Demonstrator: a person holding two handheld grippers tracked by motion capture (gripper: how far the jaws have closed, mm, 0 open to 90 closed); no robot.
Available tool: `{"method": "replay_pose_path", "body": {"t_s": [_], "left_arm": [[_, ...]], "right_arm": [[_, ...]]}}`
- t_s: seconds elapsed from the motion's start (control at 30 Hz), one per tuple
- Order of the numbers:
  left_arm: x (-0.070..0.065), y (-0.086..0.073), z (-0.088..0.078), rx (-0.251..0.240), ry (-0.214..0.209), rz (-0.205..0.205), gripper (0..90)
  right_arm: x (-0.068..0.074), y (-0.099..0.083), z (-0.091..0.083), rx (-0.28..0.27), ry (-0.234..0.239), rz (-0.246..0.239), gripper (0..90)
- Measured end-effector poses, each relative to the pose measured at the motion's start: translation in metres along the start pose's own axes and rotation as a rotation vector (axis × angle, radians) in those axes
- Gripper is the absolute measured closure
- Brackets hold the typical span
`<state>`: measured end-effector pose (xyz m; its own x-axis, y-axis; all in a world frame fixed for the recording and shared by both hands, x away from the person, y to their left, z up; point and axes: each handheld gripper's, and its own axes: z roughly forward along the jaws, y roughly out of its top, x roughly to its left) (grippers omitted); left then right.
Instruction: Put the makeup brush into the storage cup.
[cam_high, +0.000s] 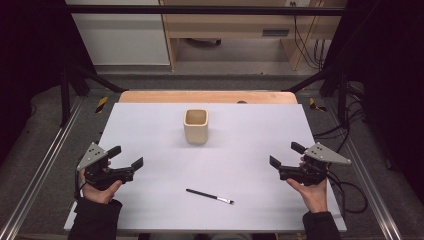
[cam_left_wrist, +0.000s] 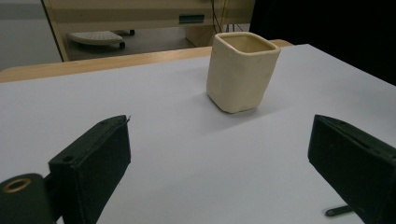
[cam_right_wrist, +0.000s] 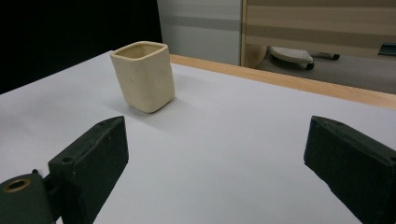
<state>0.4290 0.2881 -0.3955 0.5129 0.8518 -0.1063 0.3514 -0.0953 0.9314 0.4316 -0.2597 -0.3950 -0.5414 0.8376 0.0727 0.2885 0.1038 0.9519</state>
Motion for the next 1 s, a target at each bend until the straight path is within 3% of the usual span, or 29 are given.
{"method": "replay_pose_path", "body": {"t_s": [0.5, 1.0], "left_arm": [[-0.014, 0.002, 0.008, 0.033, -0.041, 0.034, 5.4], [-0.046, 0.0, 0.027, 0.11, -0.124, 0.117, 5.5]], "right_arm": [[0.002, -0.001, 0.002, 0.021, -0.006, 0.003, 6.5], [0.006, -0.001, 0.004, 0.03, 0.003, 0.002, 6.2]]}}
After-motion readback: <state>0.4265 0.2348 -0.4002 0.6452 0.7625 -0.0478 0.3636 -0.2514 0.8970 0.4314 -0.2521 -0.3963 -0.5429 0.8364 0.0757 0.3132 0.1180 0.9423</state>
